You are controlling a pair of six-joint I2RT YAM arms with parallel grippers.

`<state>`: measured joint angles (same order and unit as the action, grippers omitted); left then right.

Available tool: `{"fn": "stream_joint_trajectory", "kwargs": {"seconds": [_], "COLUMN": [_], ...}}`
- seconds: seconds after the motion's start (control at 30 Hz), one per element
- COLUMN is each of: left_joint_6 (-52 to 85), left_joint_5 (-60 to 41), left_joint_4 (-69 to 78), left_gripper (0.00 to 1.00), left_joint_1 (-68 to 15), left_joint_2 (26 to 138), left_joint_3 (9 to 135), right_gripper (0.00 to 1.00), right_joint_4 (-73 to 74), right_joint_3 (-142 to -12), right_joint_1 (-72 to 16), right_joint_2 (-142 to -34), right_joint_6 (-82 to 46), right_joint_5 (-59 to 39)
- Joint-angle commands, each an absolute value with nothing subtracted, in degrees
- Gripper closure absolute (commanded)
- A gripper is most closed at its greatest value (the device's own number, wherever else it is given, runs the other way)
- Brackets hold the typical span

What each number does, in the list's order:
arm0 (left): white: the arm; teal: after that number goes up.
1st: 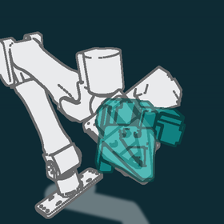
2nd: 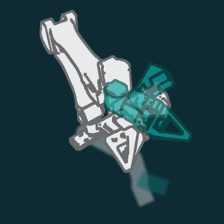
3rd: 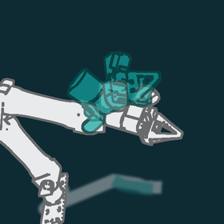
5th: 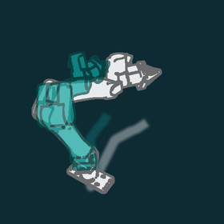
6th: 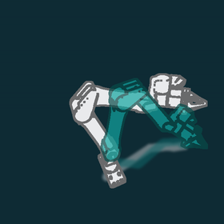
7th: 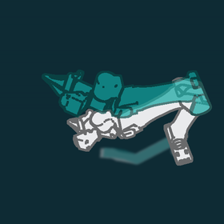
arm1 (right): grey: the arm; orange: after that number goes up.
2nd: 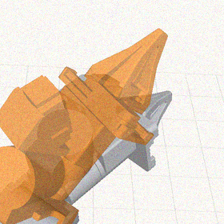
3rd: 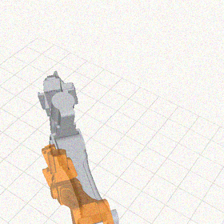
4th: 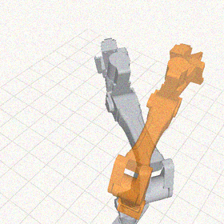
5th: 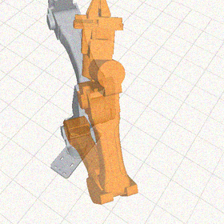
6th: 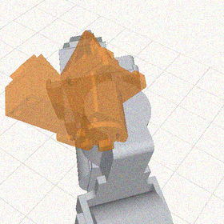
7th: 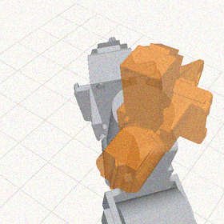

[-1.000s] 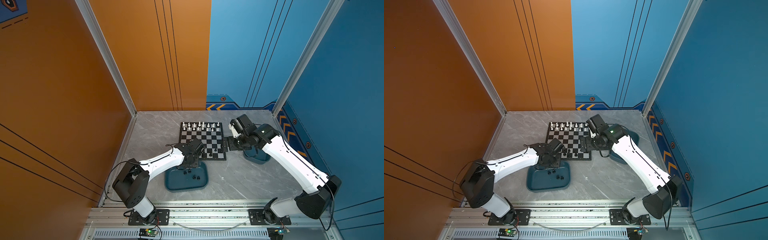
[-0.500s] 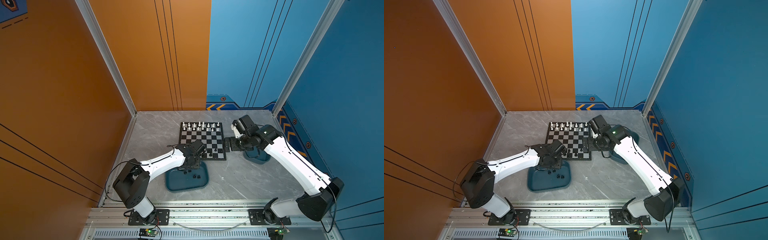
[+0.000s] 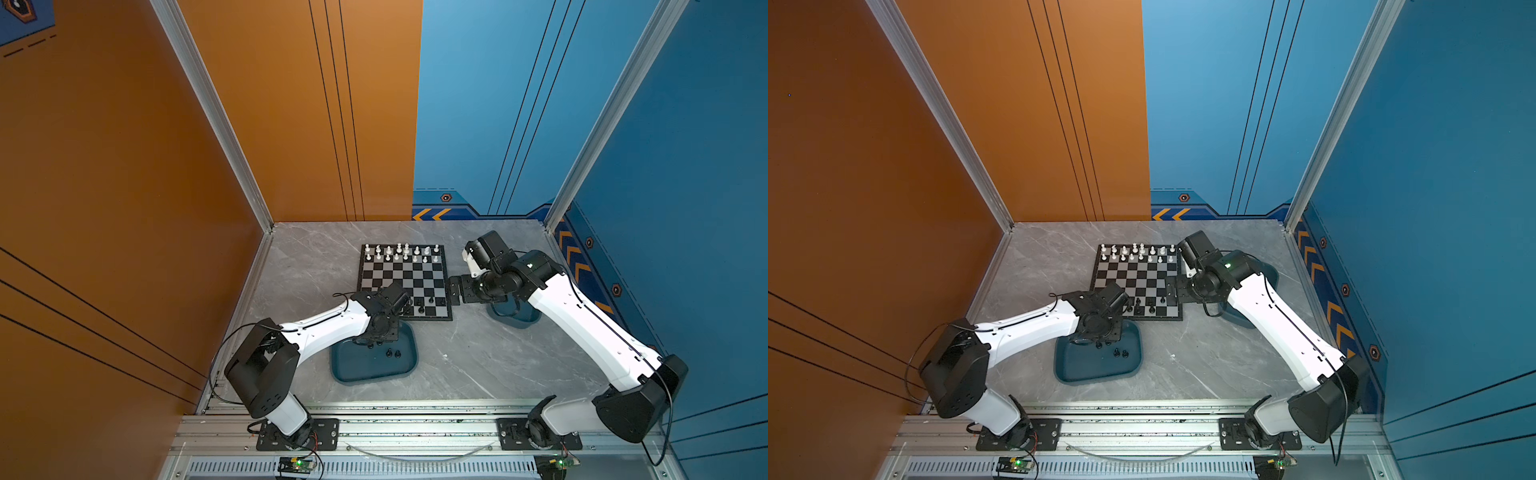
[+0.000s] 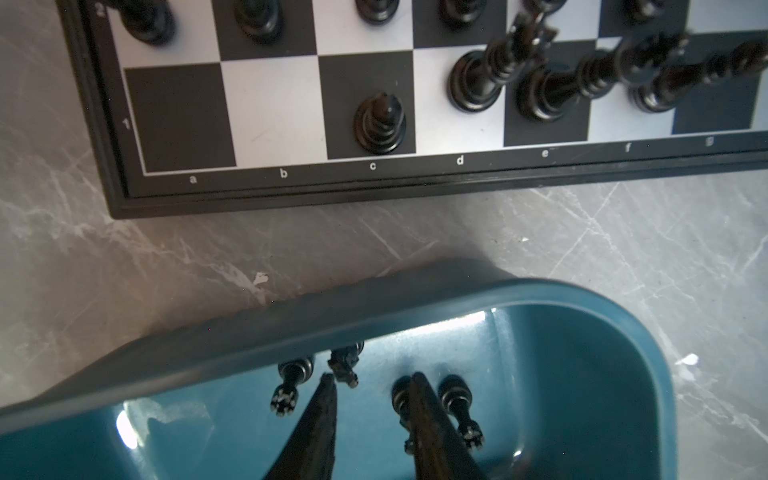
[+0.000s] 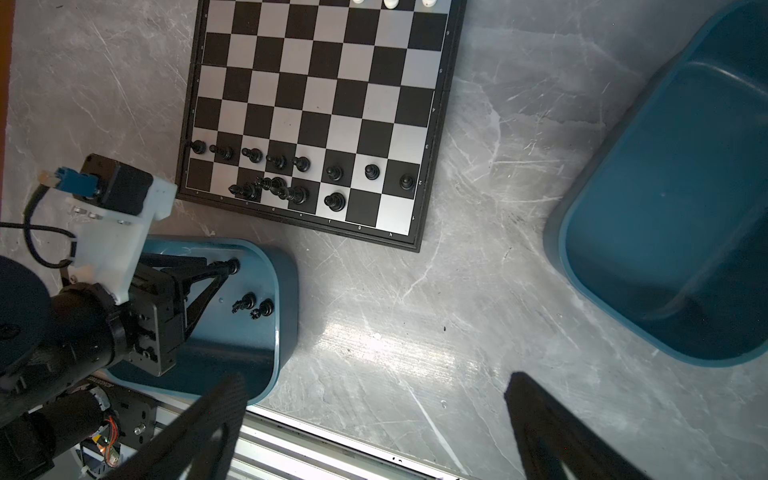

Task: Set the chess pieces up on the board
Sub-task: 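Descend and close the left gripper on a black piece in the tray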

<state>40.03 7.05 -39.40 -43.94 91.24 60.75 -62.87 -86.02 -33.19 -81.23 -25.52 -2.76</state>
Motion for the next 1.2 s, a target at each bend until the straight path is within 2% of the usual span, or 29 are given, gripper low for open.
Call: {"fn": "stream_joint_trajectory", "kwargs": {"seconds": [0.0,1.17], "left_joint_6": [40.8,39.6], "left_joint_5": [6.5,6.7], "left_joint_4": [-40.3,-38.6], "left_gripper": [0.69,0.73], "left_joint_1": [-44.6,-44.4], "left_joint_2": [91.5,94.7], "left_joint_3": [59.4,58.7], "right_gripper": [0.00,0.00], "right_joint_4": [-63.2,-63.2], "right_joint_3": [-85.1,-83.1], "right_joint_1": [-32.7,-31.6], "right_joint_2": [-79.4,-77.4], "right_joint_6": [-26.1,-26.5], "right_joint_5": [-1.7,-1.5]}}
